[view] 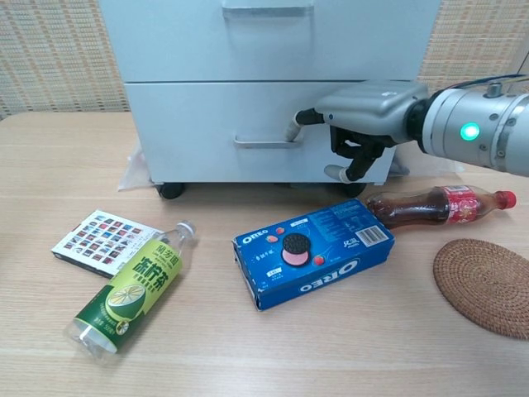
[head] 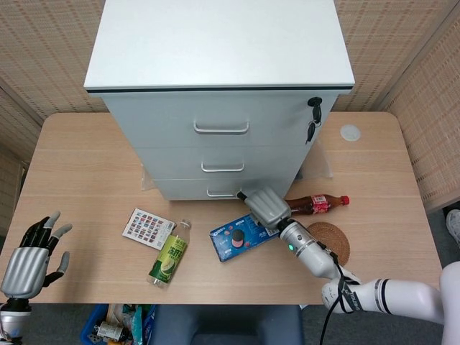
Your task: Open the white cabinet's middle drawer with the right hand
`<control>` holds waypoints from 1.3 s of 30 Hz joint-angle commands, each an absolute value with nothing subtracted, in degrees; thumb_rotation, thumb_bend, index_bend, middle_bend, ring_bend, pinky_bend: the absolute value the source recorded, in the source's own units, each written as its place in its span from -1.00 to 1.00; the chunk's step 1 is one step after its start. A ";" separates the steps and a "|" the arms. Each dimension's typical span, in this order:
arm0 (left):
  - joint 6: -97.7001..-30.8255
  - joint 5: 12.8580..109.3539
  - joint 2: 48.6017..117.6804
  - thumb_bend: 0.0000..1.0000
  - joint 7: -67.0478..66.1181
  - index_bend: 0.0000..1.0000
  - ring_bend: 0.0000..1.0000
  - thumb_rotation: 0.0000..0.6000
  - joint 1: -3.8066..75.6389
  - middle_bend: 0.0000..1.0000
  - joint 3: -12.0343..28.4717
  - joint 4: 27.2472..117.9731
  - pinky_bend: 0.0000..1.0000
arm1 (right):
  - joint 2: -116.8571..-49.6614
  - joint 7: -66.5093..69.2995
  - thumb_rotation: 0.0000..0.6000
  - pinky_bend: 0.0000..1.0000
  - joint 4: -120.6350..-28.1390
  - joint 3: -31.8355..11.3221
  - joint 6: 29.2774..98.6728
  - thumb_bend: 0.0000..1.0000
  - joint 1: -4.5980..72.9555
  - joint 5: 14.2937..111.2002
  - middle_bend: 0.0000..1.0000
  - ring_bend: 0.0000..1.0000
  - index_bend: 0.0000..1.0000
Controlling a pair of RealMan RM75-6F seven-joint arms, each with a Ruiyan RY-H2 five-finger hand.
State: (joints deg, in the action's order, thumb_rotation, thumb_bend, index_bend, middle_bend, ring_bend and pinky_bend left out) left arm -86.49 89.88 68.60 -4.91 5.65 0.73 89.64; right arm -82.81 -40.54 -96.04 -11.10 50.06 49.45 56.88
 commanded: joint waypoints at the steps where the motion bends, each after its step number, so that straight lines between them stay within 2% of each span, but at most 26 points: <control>1: -86.47 89.82 68.64 -0.05 -4.76 -0.60 -0.88 1.00 5.64 -0.90 0.73 89.51 -0.78 | -83.06 -40.96 1.00 0.77 -95.90 -10.59 50.34 -0.22 50.00 56.54 0.79 0.86 -0.67; 11: -86.23 89.66 69.34 -0.05 -3.95 -0.59 -0.88 1.00 5.69 -0.91 0.72 88.66 -0.78 | -82.56 -42.35 1.00 0.77 -97.38 -8.17 51.95 -0.22 50.89 55.67 0.79 0.86 -0.67; 27: -86.29 89.98 70.21 -0.05 -2.29 -0.59 -0.88 1.00 5.75 -0.91 0.56 87.17 -0.78 | -80.00 -45.91 1.00 0.77 -105.37 -3.39 57.23 -0.22 49.51 58.55 0.79 0.86 -0.67; 39: -86.73 90.06 70.65 -0.05 -1.76 -0.59 -0.88 1.00 5.43 -0.90 0.41 86.57 -0.78 | -78.78 -48.32 1.00 0.77 -108.80 -1.42 58.94 -0.22 49.03 58.75 0.79 0.86 -0.67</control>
State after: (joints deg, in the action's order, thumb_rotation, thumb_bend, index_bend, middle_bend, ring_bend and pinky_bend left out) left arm -86.72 90.05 70.64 -1.77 5.44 0.40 86.58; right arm -78.85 -48.21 -108.68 -1.53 58.85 49.07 58.69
